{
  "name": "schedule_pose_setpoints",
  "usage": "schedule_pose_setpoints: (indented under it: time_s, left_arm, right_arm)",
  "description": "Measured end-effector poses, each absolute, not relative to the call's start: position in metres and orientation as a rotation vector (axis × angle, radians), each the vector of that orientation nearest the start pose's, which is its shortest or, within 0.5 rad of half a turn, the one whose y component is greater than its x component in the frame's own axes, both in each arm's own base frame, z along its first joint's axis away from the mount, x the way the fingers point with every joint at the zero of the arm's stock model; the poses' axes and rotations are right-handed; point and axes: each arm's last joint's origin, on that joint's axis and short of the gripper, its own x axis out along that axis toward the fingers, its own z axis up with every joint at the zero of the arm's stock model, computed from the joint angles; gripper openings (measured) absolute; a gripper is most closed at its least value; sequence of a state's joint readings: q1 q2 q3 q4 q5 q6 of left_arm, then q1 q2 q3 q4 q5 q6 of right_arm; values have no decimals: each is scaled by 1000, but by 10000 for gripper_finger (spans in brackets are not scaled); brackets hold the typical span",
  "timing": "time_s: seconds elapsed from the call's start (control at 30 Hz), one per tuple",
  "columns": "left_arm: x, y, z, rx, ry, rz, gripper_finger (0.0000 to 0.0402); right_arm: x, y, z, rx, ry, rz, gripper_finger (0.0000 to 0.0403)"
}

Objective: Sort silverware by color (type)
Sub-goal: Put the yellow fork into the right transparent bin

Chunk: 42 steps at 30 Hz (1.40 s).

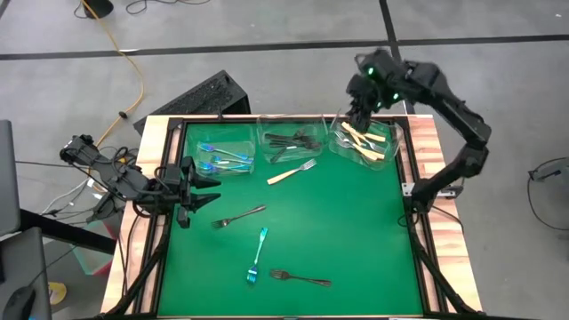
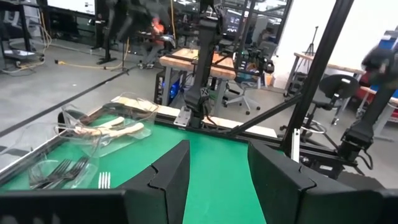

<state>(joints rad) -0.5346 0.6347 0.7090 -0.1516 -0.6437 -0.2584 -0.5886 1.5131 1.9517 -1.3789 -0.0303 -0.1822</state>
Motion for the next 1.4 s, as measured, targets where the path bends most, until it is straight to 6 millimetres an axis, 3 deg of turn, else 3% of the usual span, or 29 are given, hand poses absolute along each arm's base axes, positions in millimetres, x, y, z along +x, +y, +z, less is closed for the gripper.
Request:
schedule_pose_setpoints:
  time_s: [0.2, 0.43, 0.6, 0.77, 1.0, 1.17, 1.4]
  left_arm:
    - [127, -55, 330, -225, 62, 117, 145]
    - [128, -55, 326, -223, 69, 127, 145]
    - [129, -55, 320, -242, 78, 158, 145]
    - [129, -55, 317, -262, 77, 180, 145]
    - [129, -53, 317, -260, 66, 235, 145]
    - [129, -52, 317, -247, 59, 280, 145]
    - [129, -51, 317, -210, 64, 301, 145]
  right_arm:
    - [233, -111, 373, 172, 987, -322, 191]
    - [257, -38, 296, 171, 920, -136, 191]
    - [270, 5, 264, 180, 835, -48, 191]
    - [283, 33, 248, 133, 811, -1, 191]
    - [309, 28, 236, -45, 703, -65, 191]
    - [335, 6, 218, -196, 671, -78, 191]
    - [374, -31, 194, -310, 777, -111, 191]
